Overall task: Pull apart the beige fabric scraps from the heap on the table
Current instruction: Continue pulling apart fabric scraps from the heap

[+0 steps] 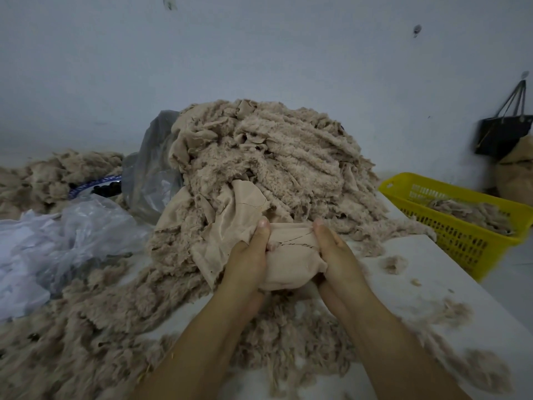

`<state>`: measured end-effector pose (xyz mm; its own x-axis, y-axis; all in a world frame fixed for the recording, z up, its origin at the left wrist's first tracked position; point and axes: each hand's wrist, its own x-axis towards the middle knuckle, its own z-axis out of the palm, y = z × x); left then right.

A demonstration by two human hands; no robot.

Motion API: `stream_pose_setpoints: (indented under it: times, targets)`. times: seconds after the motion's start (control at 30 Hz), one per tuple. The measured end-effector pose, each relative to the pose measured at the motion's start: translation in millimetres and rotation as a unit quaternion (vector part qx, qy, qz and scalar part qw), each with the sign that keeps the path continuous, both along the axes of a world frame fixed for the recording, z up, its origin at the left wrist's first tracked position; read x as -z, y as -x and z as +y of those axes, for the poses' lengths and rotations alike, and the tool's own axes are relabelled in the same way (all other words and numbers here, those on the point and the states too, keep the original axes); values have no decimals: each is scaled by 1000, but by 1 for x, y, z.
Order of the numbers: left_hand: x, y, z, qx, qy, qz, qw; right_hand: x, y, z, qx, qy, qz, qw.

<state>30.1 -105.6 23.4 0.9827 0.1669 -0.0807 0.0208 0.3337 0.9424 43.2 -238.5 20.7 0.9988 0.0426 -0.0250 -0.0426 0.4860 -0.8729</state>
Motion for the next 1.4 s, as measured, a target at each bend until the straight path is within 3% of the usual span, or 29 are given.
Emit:
stream_pose_setpoints:
  times: [0.13, 0.27, 0.33, 0.43, 0.5, 0.6, 0.73, 0.83, 0.93, 1.03, 1.13, 1.23, 1.27, 1.33, 1.4]
  targets:
    - [-4, 4, 2, 36, 61, 2, 998, -1, -3, -3, 10, 16, 1, 1000]
    - [-12, -1, 37, 23, 235, -52, 970, 7, -22, -50, 167, -28, 63, 984]
    - [-12, -2, 42, -10, 244, -34, 969, 14, -26, -55, 185, 69, 39, 980]
    - [-2, -3, 22, -13, 171, -12, 985, 18, -23, -25, 157, 283, -30, 946]
    - [2, -2, 12, -7, 151, -21, 988, 14, -13, -10, 127, 311, -94, 937]
    - [4, -2, 12, -5, 124, -63, 990, 8, 2, -4, 6, 309, -166, 936]
    - [4, -1, 12, 1, 118, -55, 991, 13, 8, 10, -100, 440, -212, 867]
    - [3, -3, 11, 10, 172, -64, 983, 17, 7, 8, -114, 473, -213, 847]
    - [1, -8, 28, 9, 313, -80, 946, 10, 2, -2, -10, 473, -202, 858]
    - [-1, -13, 60, -22, 415, -99, 904, 1, -11, -30, 206, 372, -72, 902]
    - [-4, -8, 53, -1, 319, -108, 942, -6, -13, -42, 160, 96, 19, 982]
    - [1, 0, 22, 70, 19, -108, 992, -5, -7, -30, 48, 17, 25, 998]
    - [5, 3, 15, 84, -101, -126, 983, -4, -5, -26, 14, 3, 17, 1000]
    - [12, 4, 5, 116, -287, -173, 935, -6, -1, -24, -52, -16, -1, 999]
    - [20, 3, 5, 115, -381, -197, 896, -7, 3, -23, -101, 1, -22, 995]
